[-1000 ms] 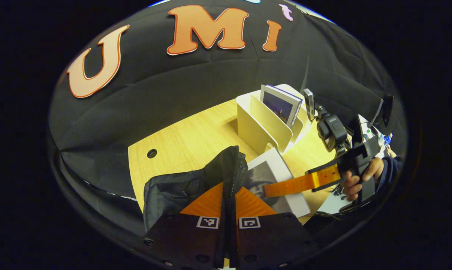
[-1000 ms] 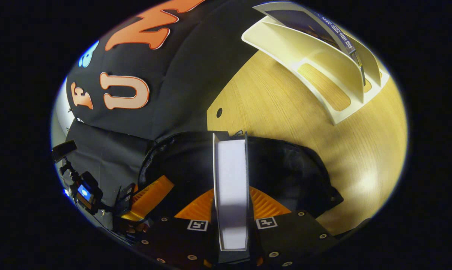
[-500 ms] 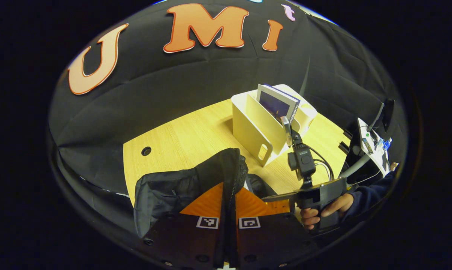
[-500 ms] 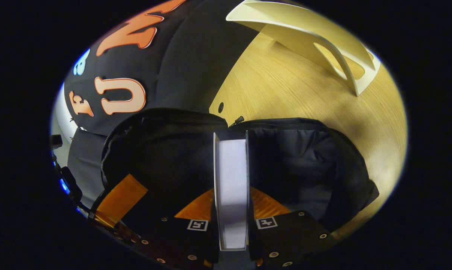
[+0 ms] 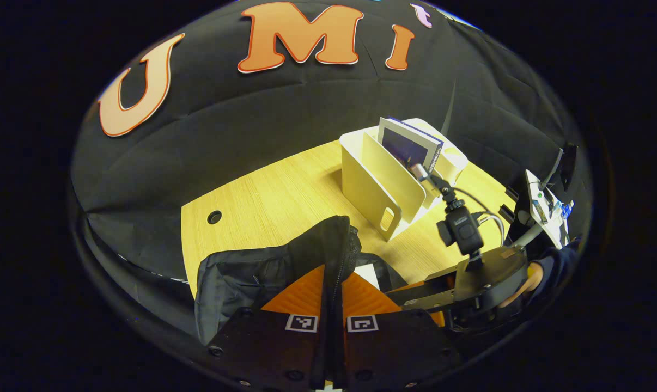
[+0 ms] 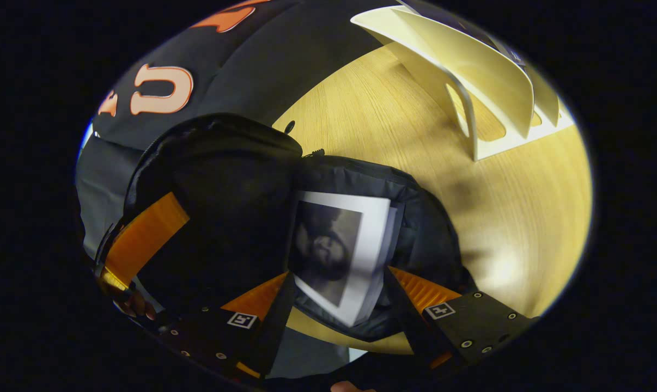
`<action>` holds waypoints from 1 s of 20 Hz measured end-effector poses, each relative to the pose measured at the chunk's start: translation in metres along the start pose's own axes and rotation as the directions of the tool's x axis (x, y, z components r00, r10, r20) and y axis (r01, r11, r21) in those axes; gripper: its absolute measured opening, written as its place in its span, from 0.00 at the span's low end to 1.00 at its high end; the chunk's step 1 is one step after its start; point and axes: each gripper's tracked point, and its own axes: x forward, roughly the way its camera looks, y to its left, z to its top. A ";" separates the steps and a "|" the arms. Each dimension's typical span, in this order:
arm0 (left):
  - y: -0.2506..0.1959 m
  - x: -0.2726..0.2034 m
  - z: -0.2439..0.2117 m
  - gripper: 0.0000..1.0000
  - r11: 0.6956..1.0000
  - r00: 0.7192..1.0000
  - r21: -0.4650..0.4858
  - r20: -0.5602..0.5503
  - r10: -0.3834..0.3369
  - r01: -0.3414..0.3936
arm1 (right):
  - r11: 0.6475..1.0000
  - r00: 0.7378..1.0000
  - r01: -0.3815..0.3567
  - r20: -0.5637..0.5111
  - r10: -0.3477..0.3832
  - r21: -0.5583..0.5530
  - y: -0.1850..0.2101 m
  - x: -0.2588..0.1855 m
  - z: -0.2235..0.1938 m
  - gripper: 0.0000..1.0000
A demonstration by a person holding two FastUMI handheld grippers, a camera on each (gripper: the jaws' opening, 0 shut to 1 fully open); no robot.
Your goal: Open the schoolbag, grab two books from the bookshelf and put them into the schoolbag.
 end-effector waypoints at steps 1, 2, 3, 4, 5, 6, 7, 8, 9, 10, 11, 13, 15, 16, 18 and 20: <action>0.000 0.001 -0.001 0.06 1.000 1.000 -0.004 -0.006 0.005 -0.005 | 0.999 1.000 0.029 0.000 -0.029 -0.033 -0.007 -0.010 0.003 0.97; -0.003 0.002 -0.001 0.06 1.000 1.000 -0.009 -0.005 0.005 -0.005 | 0.997 0.999 0.054 0.005 -0.053 -0.063 -0.013 -0.021 0.007 0.98; -0.003 0.003 -0.002 0.05 1.000 1.000 -0.013 -0.008 0.008 -0.008 | 0.992 0.996 0.089 0.019 -0.087 -0.086 -0.022 -0.032 0.013 0.98; -0.004 0.003 -0.001 0.05 1.000 1.000 -0.013 -0.007 0.011 -0.011 | 0.986 0.992 0.122 0.036 -0.118 -0.110 -0.031 -0.043 0.019 0.98; -0.005 0.005 -0.002 0.06 1.000 1.000 -0.013 -0.009 0.017 -0.017 | 0.978 0.987 0.161 0.051 -0.155 -0.134 -0.044 -0.052 0.028 0.98; -0.006 0.007 -0.003 0.06 1.000 1.000 -0.012 -0.009 0.021 -0.021 | 0.968 0.979 0.200 0.063 -0.193 -0.150 -0.054 -0.058 0.038 0.97; -0.007 0.009 -0.006 0.06 1.000 1.000 -0.015 -0.014 0.024 -0.024 | 0.960 0.973 0.228 0.073 -0.219 -0.161 -0.062 -0.067 0.045 0.98; -0.009 0.013 -0.006 0.06 0.999 1.000 -0.019 -0.016 0.025 -0.026 | 0.952 0.966 0.255 0.081 -0.244 -0.172 -0.070 -0.078 0.053 0.98; -0.011 0.014 -0.009 0.06 0.999 0.999 -0.024 -0.019 0.028 -0.029 | 0.942 0.960 0.277 0.088 -0.265 -0.190 -0.078 -0.094 0.055 0.98; -0.012 0.015 -0.011 0.06 0.999 0.999 -0.027 -0.020 0.032 -0.033 | 0.929 0.952 0.304 0.095 -0.290 -0.210 -0.085 -0.110 0.061 0.98; -0.013 0.017 -0.011 0.06 0.999 0.999 -0.032 -0.021 0.037 -0.038 | 0.915 0.944 0.329 0.101 -0.314 -0.233 -0.092 -0.124 0.070 0.98; -0.015 0.023 -0.013 0.05 0.998 0.999 -0.046 -0.026 0.039 -0.041 | 0.884 0.926 0.378 0.100 -0.364 -0.276 -0.105 -0.154 0.084 0.98; -0.016 0.027 -0.016 0.06 0.997 0.998 -0.056 -0.033 0.045 -0.047 | 0.858 0.910 0.413 0.104 -0.401 -0.305 -0.111 -0.182 0.100 0.98; -0.017 0.027 -0.017 0.06 0.997 0.998 -0.062 -0.034 0.047 -0.049 | 0.850 0.904 0.425 0.102 -0.415 -0.312 -0.112 -0.193 0.109 0.98; -0.018 0.032 -0.020 0.06 0.995 0.998 -0.081 -0.037 0.047 -0.050 | 0.828 0.888 0.456 0.104 -0.448 -0.325 -0.119 -0.213 0.126 0.98; -0.020 0.035 -0.020 0.06 0.994 0.998 -0.098 -0.038 0.051 -0.055 | 0.812 0.876 0.477 0.110 -0.469 -0.335 -0.122 -0.229 0.146 0.98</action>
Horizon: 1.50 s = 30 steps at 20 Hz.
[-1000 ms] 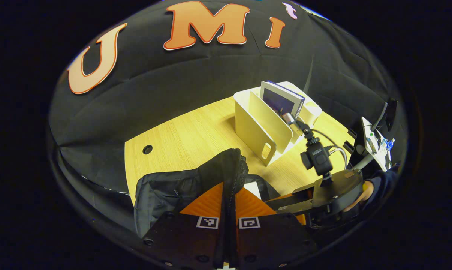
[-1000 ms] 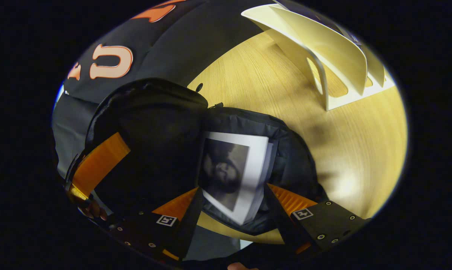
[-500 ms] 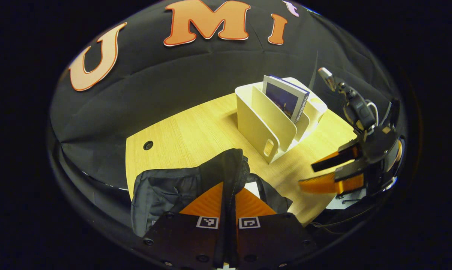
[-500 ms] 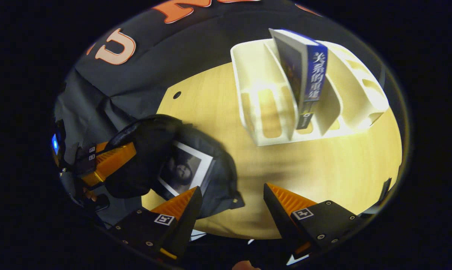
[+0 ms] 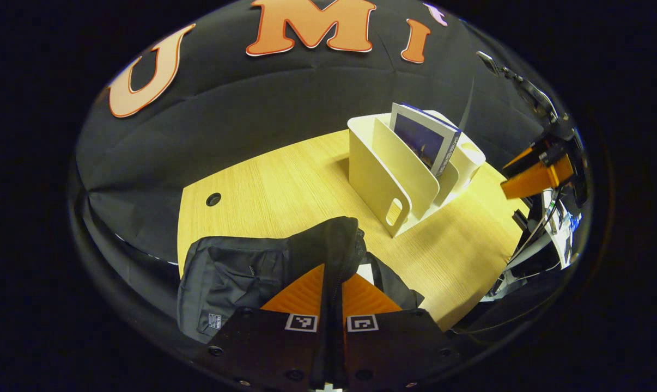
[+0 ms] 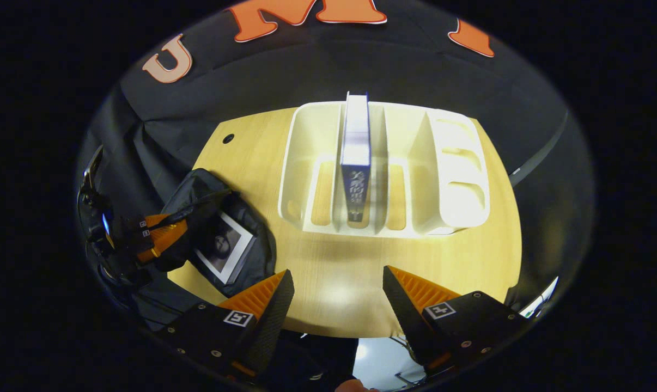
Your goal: Open the schoolbag, grab two books from the bookshelf and put them into the schoolbag.
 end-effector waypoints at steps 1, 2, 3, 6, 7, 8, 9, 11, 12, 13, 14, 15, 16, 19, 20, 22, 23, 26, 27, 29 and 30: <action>0.000 0.000 -0.002 0.06 1.000 1.000 -0.010 0.001 0.001 -0.001 | 1.000 1.000 0.004 0.000 -0.004 -0.011 -0.005 -0.005 0.009 0.98; 0.000 0.000 -0.002 0.06 1.000 1.000 -0.020 0.001 0.002 -0.002 | 1.000 1.000 0.001 0.002 -0.001 -0.022 -0.008 -0.010 0.018 0.98; 0.001 0.001 -0.002 0.06 1.000 1.000 -0.031 0.001 0.005 -0.005 | 1.000 1.000 -0.012 0.001 0.012 -0.024 -0.009 -0.014 0.028 0.98; 0.002 0.003 -0.006 0.06 0.998 1.000 -0.069 0.000 0.014 -0.014 | 0.999 1.000 -0.021 0.003 0.022 -0.036 -0.013 -0.019 0.058 0.98; 0.001 0.004 -0.006 0.06 0.997 1.000 -0.079 -0.001 0.014 -0.014 | 0.998 1.000 -0.018 0.010 0.019 -0.052 -0.015 -0.021 0.070 0.98; 0.000 0.004 -0.009 0.06 0.996 1.000 -0.092 -0.004 0.016 -0.016 | 0.998 1.000 -0.022 0.014 0.023 -0.067 -0.014 -0.022 0.081 0.98; 0.000 0.004 -0.009 0.06 0.994 1.000 -0.103 -0.006 0.020 -0.021 | 0.997 0.999 -0.028 0.015 0.029 -0.074 -0.013 -0.022 0.092 0.98; 0.000 0.003 -0.010 0.06 0.992 0.999 -0.120 -0.009 0.035 -0.036 | 0.995 0.999 -0.045 0.009 0.046 -0.084 -0.010 -0.018 0.108 0.98; 0.001 0.003 -0.011 0.06 0.991 0.999 -0.127 -0.010 0.044 -0.045 | 0.994 0.999 -0.052 0.007 0.053 -0.091 -0.008 -0.015 0.116 0.98; 0.002 0.003 -0.011 0.06 0.989 0.999 -0.136 -0.011 0.053 -0.054 | 0.994 0.999 -0.052 0.002 0.053 -0.099 -0.009 -0.008 0.122 0.98; 0.001 0.003 -0.011 0.06 0.987 0.998 -0.147 -0.014 0.059 -0.060 | 0.993 0.998 -0.056 -0.002 0.056 -0.103 -0.008 -0.003 0.128 0.98; 0.000 0.003 -0.012 0.06 0.985 0.998 -0.157 -0.018 0.063 -0.065 | 0.993 0.998 -0.061 -0.011 0.061 -0.099 -0.007 0.003 0.132 0.98; 0.000 0.004 -0.014 0.06 0.983 0.997 -0.167 -0.020 0.068 -0.071 | 0.993 0.997 -0.069 -0.029 0.067 -0.092 -0.006 0.012 0.135 0.98; -0.001 0.005 -0.015 0.06 0.977 0.996 -0.194 -0.029 0.089 -0.093 | 0.992 0.995 -0.080 -0.072 0.073 -0.101 -0.008 0.043 0.144 0.98; -0.001 0.005 -0.017 0.06 0.974 0.995 -0.203 -0.030 0.096 -0.100 | 0.992 0.995 -0.067 -0.083 0.058 -0.109 -0.013 0.055 0.147 0.98; -0.002 0.005 -0.020 0.06 0.969 0.994 -0.223 -0.038 0.105 -0.110 | 0.993 0.993 -0.051 -0.108 0.039 -0.111 -0.018 0.074 0.151 0.98; -0.003 0.004 -0.021 0.06 0.967 0.993 -0.230 -0.043 0.106 -0.113 | 0.992 0.992 -0.052 -0.119 0.038 -0.114 -0.018 0.082 0.153 0.97; -0.004 0.004 -0.024 0.06 0.962 0.991 -0.238 -0.058 0.119 -0.130 | 0.992 0.989 -0.047 -0.144 0.029 -0.119 -0.014 0.099 0.155 0.87; -0.003 0.004 -0.025 0.06 0.962 0.990 -0.239 -0.062 0.124 -0.135 | 0.992 0.988 -0.046 -0.149 0.028 -0.121 -0.011 0.104 0.155 0.82; -0.002 0.002 -0.026 0.06 0.961 0.989 -0.238 -0.067 0.130 -0.142 | 0.991 0.987 -0.040 -0.159 0.020 -0.124 -0.011 0.111 0.154 0.74; -0.003 0.002 -0.025 0.06 0.961 0.989 -0.236 -0.069 0.131 -0.144 | 0.992 0.986 -0.038 -0.165 0.017 -0.121 -0.012 0.113 0.154 0.57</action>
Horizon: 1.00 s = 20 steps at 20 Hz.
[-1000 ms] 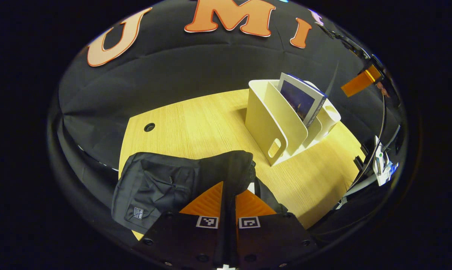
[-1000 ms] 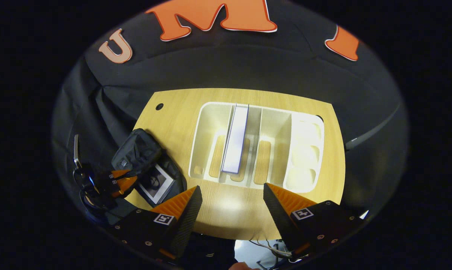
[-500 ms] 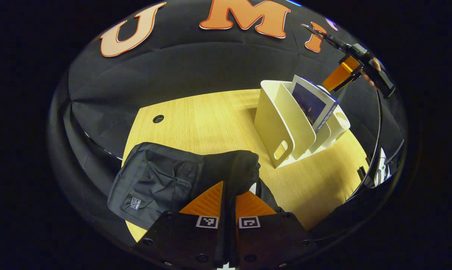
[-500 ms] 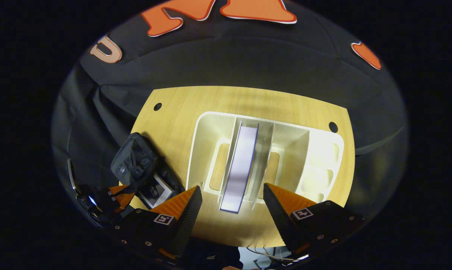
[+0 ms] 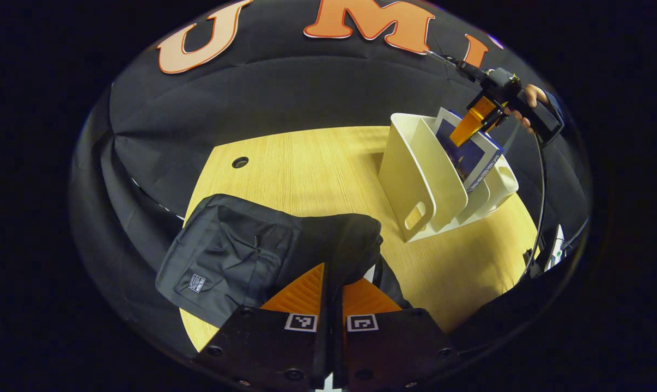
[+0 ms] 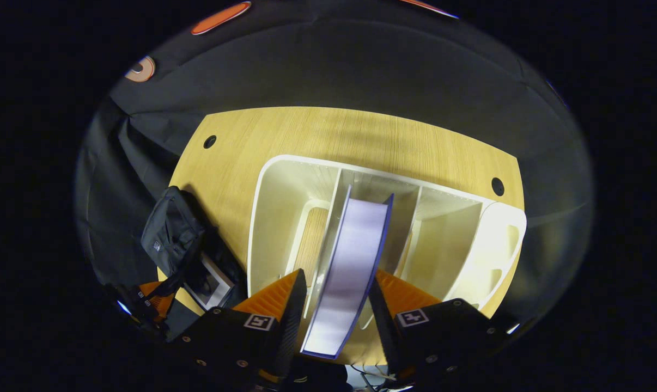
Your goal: Open the schoolbag, grab two books from the bookshelf and put them into the schoolbag.
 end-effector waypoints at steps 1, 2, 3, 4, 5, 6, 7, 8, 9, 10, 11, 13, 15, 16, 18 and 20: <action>0.000 0.000 0.000 0.06 1.000 1.000 0.001 0.000 0.002 -0.002 | 1.000 1.000 0.013 -0.003 -0.013 0.007 0.000 0.001 0.002 0.62; 0.000 0.000 -0.001 0.06 1.000 1.000 0.003 -0.002 0.003 -0.003 | 1.000 1.000 0.023 -0.001 -0.023 0.016 -0.002 0.002 0.002 0.56; 0.000 0.000 0.001 0.06 1.000 1.000 0.005 -0.001 0.003 -0.003 | 0.999 0.999 0.041 -0.003 -0.041 0.022 -0.007 0.003 0.001 0.63; 0.000 0.001 0.000 0.06 1.000 1.000 0.005 -0.002 0.001 -0.001 | 0.997 0.998 0.065 -0.004 -0.065 0.034 -0.014 0.003 0.001 0.50; 0.000 0.001 0.000 0.06 1.000 1.000 0.006 -0.001 -0.001 0.001 | 0.995 0.997 0.081 -0.007 -0.081 0.049 -0.020 0.002 0.000 0.47; -0.001 0.002 0.001 0.06 1.000 1.000 0.006 -0.002 -0.005 0.005 | 0.994 0.997 0.080 -0.014 -0.079 0.069 -0.022 0.001 -0.002 0.40; 0.001 0.001 0.000 0.06 1.000 1.000 0.009 -0.001 -0.009 0.009 | 0.993 0.997 0.080 -0.012 -0.079 0.086 -0.025 -0.001 -0.002 0.39; 0.000 0.001 0.000 0.06 1.000 1.000 0.015 -0.002 -0.012 0.012 | 0.992 0.997 0.081 -0.006 -0.081 0.095 -0.026 -0.004 -0.004 0.37; 0.000 0.001 0.002 0.06 1.000 1.000 0.023 -0.002 -0.014 0.014 | 0.992 0.996 0.084 0.004 -0.084 0.094 -0.028 -0.009 -0.005 0.36; 0.002 0.001 0.002 0.06 0.999 1.000 0.031 -0.001 -0.015 0.015 | 0.992 0.996 0.090 0.016 -0.092 0.093 -0.028 -0.014 -0.008 0.35; 0.003 0.001 0.002 0.10 0.999 1.000 0.040 0.000 -0.018 0.018 | 0.992 0.996 0.087 0.028 -0.090 0.096 -0.027 -0.021 -0.010 0.35; 0.003 0.000 0.003 0.06 0.998 1.000 0.056 0.003 -0.029 0.028 | 0.991 0.997 0.063 0.046 -0.068 0.121 -0.020 -0.036 -0.016 0.35; 0.007 -0.001 0.003 0.06 0.997 0.999 0.073 0.009 -0.038 0.037 | 0.989 0.995 0.061 0.068 -0.070 0.131 -0.019 -0.051 -0.024 0.35; 0.008 -0.002 0.003 0.06 0.996 0.999 0.082 0.012 -0.043 0.041 | 0.989 0.994 0.067 0.079 -0.077 0.132 -0.018 -0.058 -0.029 0.35; 0.009 -0.004 0.005 0.06 0.993 0.998 0.104 0.015 -0.055 0.053 | 0.986 0.992 0.070 0.098 -0.085 0.150 -0.016 -0.071 -0.041 0.35; 0.009 -0.004 0.007 0.06 0.989 0.997 0.129 0.020 -0.071 0.068 | 0.983 0.990 0.066 0.114 -0.086 0.174 -0.013 -0.087 -0.054 0.35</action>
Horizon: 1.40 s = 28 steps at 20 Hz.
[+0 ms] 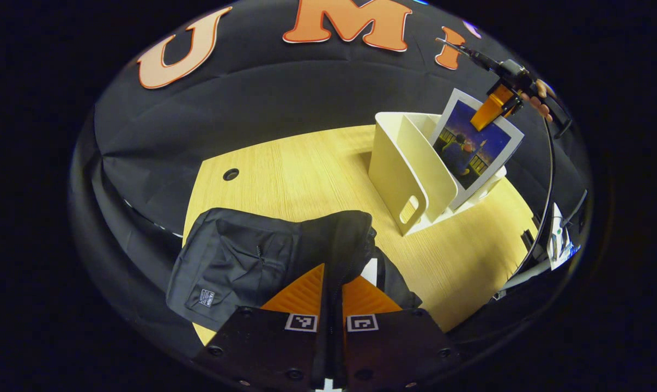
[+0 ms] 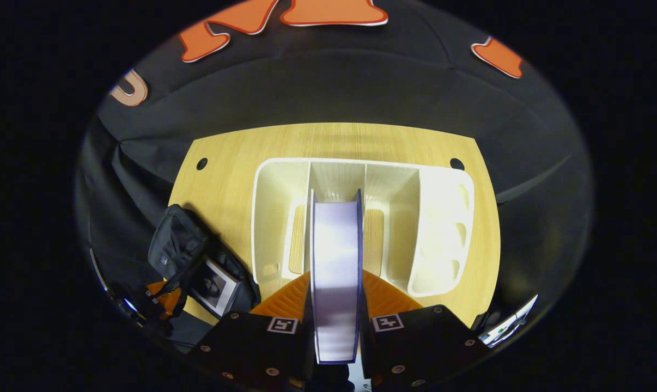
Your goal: Open the schoolbag, grab two books from the bookshelf and put them into the schoolbag.
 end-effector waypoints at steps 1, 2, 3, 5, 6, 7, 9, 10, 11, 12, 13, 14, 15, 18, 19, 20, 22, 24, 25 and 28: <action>0.000 0.000 0.000 0.06 1.000 1.000 0.011 0.004 -0.008 0.008 | 1.000 1.000 0.001 0.011 -0.001 0.013 0.000 -0.009 -0.006 0.35; 0.001 0.000 0.000 0.06 1.000 1.000 0.021 0.006 -0.015 0.015 | 1.000 1.000 0.004 0.019 -0.005 0.023 -0.001 -0.016 -0.013 0.35; 0.001 0.000 0.001 0.06 0.999 1.000 0.030 0.007 -0.023 0.022 | 0.999 1.000 0.008 0.027 -0.009 0.035 -0.001 -0.022 -0.020 0.35; 0.001 -0.001 0.001 0.06 0.998 0.999 0.047 0.009 -0.040 0.040 | 0.998 0.999 0.011 0.036 -0.014 0.062 -0.003 -0.033 -0.037 0.35; 0.002 -0.001 0.001 0.06 0.997 0.999 0.057 0.009 -0.048 0.047 | 0.997 0.999 0.012 0.038 -0.015 0.075 -0.003 -0.038 -0.046 0.35; 0.002 -0.002 0.001 0.06 0.996 0.998 0.066 0.009 -0.057 0.056 | 0.996 0.999 0.013 0.038 -0.016 0.090 -0.004 -0.042 -0.056 0.35; 0.002 -0.003 0.002 0.06 0.994 0.997 0.084 0.009 -0.073 0.072 | 0.992 0.999 0.019 0.041 -0.024 0.126 -0.005 -0.048 -0.074 0.35; 0.003 -0.003 0.002 0.06 0.993 0.997 0.093 0.011 -0.080 0.079 | 0.989 0.999 0.022 0.042 -0.028 0.144 -0.005 -0.050 -0.084 0.35; 0.002 -0.003 0.002 0.06 0.991 0.996 0.102 0.010 -0.087 0.085 | 0.987 0.999 0.021 0.041 -0.028 0.159 -0.003 -0.052 -0.094 0.35; 0.002 -0.003 0.002 0.06 0.989 0.996 0.112 0.009 -0.094 0.093 | 0.984 0.999 0.019 0.039 -0.026 0.177 0.000 -0.053 -0.104 0.35; 0.003 -0.004 0.003 0.06 0.988 0.995 0.121 0.008 -0.099 0.097 | 0.980 0.999 0.011 0.038 -0.019 0.197 0.002 -0.053 -0.114 0.35; 0.003 -0.004 0.002 0.06 0.987 0.995 0.127 0.007 -0.104 0.102 | 0.976 0.999 0.000 0.038 -0.009 0.217 0.005 -0.055 -0.124 0.34; 0.003 -0.005 0.003 0.06 0.985 0.994 0.133 0.007 -0.108 0.106 | 0.971 0.999 -0.011 0.040 0.002 0.238 0.009 -0.055 -0.133 0.34; 0.003 -0.005 0.003 0.06 0.982 0.993 0.148 0.005 -0.121 0.119 | 0.950 0.998 -0.055 0.048 0.042 0.306 0.021 -0.056 -0.155 0.33; 0.003 -0.005 0.004 0.06 0.981 0.992 0.151 0.005 -0.124 0.122 | 0.943 0.997 -0.072 0.053 0.058 0.325 0.025 -0.056 -0.160 0.33; 0.003 -0.006 0.004 0.06 0.981 0.992 0.152 0.005 -0.125 0.123 | 0.933 0.995 -0.096 0.063 0.079 0.346 0.029 -0.056 -0.165 0.33; 0.005 -0.008 0.005 0.06 0.982 0.993 0.145 0.008 -0.120 0.118 | 0.902 0.986 -0.167 0.090 0.142 0.397 0.043 -0.056 -0.170 0.33; 0.006 -0.008 0.006 0.06 0.984 0.993 0.136 0.011 -0.118 0.115 | 0.876 0.974 -0.227 0.121 0.194 0.425 0.057 -0.055 -0.171 0.32; 0.007 -0.008 0.008 0.06 0.985 0.993 0.131 0.011 -0.119 0.116 | 0.870 0.969 -0.246 0.133 0.208 0.428 0.062 -0.054 -0.171 0.32; 0.009 -0.012 0.009 0.06 0.986 0.993 0.122 0.014 -0.119 0.117 | 0.832 0.944 -0.331 0.169 0.285 0.445 0.087 -0.052 -0.173 0.32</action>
